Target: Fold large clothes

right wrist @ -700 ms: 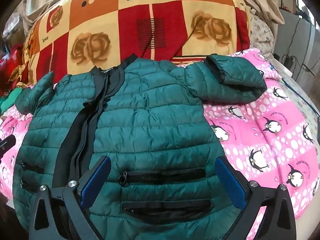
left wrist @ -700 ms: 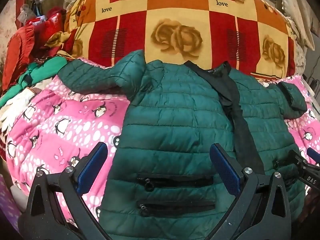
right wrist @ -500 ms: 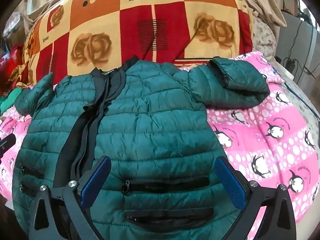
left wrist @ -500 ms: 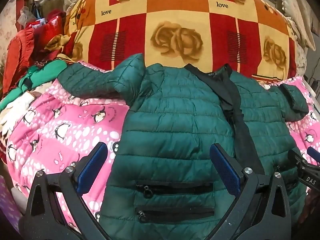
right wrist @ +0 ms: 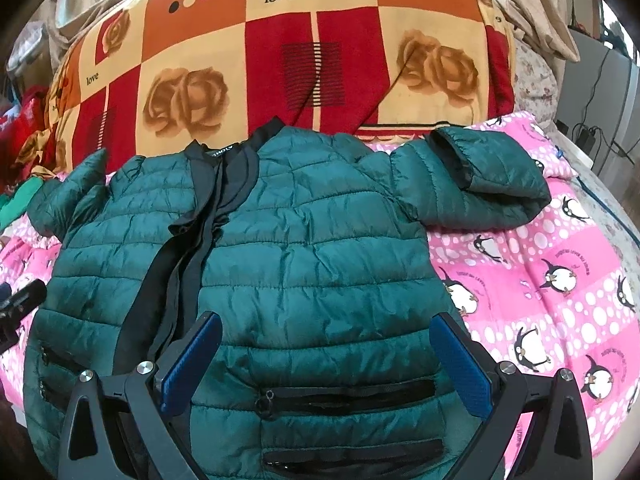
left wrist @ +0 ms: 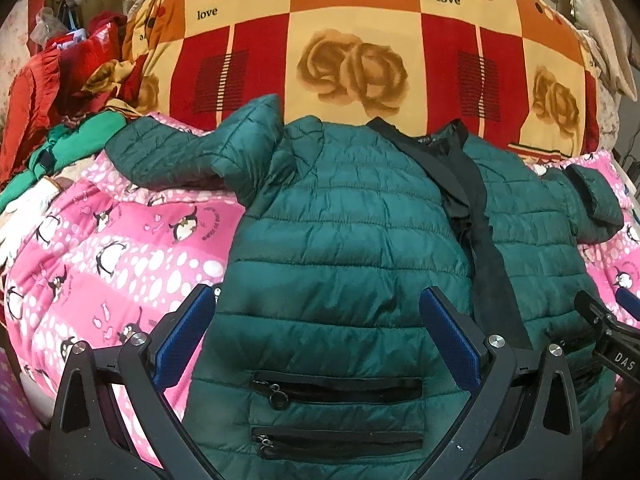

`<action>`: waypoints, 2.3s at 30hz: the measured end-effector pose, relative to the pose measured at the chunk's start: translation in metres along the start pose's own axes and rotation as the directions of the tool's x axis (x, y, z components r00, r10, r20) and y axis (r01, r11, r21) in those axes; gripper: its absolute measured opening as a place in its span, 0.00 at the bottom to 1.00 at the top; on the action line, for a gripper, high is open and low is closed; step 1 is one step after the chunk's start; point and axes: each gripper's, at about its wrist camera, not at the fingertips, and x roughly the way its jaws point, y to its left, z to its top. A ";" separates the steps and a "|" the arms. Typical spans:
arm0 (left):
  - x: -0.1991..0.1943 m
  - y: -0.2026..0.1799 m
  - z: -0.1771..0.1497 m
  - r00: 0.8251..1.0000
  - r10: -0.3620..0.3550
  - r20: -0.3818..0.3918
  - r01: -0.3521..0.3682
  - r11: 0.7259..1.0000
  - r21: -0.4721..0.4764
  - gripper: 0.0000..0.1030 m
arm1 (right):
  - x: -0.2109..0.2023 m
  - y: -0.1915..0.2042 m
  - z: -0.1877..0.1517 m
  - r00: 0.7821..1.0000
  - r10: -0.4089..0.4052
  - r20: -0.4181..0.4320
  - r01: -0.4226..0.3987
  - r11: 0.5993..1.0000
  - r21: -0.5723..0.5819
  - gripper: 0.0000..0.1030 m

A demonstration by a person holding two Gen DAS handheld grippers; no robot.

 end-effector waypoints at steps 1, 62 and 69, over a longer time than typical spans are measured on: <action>0.002 0.000 -0.001 1.000 0.002 -0.003 -0.002 1.000 -0.001 0.99 | 0.001 0.000 -0.001 1.000 0.004 -0.001 -0.004 1.000 0.004 1.00; 0.045 0.040 -0.003 0.996 0.087 -0.010 -0.087 0.993 -0.078 0.99 | 0.045 0.044 0.011 0.998 0.063 -0.009 -0.063 0.996 -0.058 1.00; 0.051 0.056 0.008 0.994 0.105 -0.007 -0.105 0.990 -0.093 0.99 | 0.054 0.059 0.018 0.994 0.101 -0.037 -0.103 0.993 -0.063 1.00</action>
